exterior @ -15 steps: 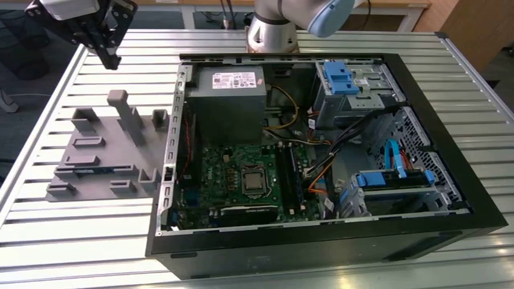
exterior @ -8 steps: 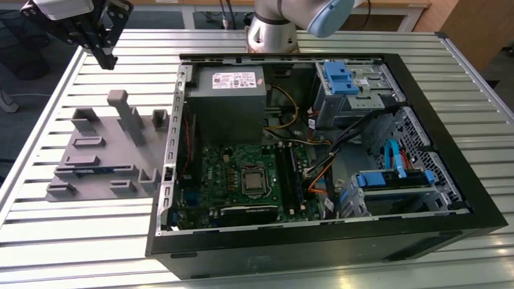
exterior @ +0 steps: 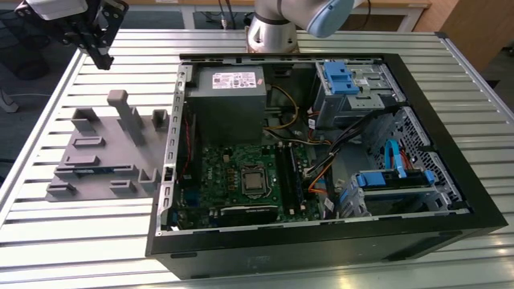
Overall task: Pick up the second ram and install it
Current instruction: 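Reach for the second ram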
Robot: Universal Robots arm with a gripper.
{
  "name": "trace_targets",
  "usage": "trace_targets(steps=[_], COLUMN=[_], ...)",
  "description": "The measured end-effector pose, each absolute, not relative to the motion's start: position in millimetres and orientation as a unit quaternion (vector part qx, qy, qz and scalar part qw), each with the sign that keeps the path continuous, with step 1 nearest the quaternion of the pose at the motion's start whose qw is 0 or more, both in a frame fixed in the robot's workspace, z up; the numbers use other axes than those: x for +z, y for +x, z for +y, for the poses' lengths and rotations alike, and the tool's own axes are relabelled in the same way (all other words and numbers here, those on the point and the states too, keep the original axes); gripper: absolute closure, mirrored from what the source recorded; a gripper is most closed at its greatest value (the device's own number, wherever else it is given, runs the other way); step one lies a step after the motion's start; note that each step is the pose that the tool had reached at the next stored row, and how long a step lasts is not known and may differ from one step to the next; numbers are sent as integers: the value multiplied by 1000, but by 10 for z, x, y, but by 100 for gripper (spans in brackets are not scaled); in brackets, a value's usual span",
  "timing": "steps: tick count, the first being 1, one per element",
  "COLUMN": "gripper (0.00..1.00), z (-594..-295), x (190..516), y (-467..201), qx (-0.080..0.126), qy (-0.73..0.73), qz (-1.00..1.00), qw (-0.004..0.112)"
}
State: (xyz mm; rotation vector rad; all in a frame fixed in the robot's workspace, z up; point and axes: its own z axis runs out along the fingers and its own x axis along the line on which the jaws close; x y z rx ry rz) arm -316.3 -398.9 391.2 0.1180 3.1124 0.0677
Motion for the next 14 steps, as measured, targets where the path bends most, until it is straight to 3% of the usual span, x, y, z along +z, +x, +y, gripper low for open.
trace_targets(steps=[14], gripper=[89], z=[-3989], x=[3912], y=[-3190], qx=[22], qy=[38], qz=[999], qw=[13])
